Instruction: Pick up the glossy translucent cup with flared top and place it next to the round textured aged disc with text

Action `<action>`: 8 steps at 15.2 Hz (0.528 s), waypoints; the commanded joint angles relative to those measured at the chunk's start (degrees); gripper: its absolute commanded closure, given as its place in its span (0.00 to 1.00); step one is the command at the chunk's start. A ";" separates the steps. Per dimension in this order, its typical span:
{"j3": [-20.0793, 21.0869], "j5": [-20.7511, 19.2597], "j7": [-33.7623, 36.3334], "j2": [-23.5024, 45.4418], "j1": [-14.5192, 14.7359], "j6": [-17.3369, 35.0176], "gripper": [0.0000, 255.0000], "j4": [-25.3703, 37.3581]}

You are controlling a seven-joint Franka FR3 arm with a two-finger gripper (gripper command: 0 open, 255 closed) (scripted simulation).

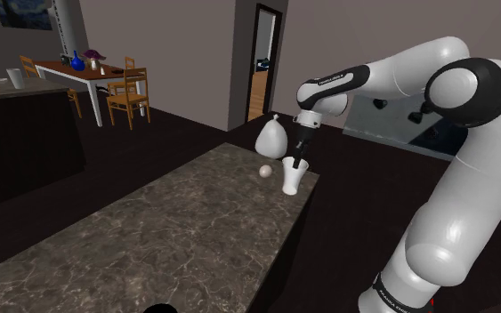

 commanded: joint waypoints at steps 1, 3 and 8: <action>0.00 -0.31 0.48 -0.46 -0.01 -1.53 1.00 1.16; 0.02 -0.63 0.96 -1.02 -0.01 -2.94 1.00 2.13; 0.08 -1.28 2.07 -2.19 0.00 -6.50 1.00 4.77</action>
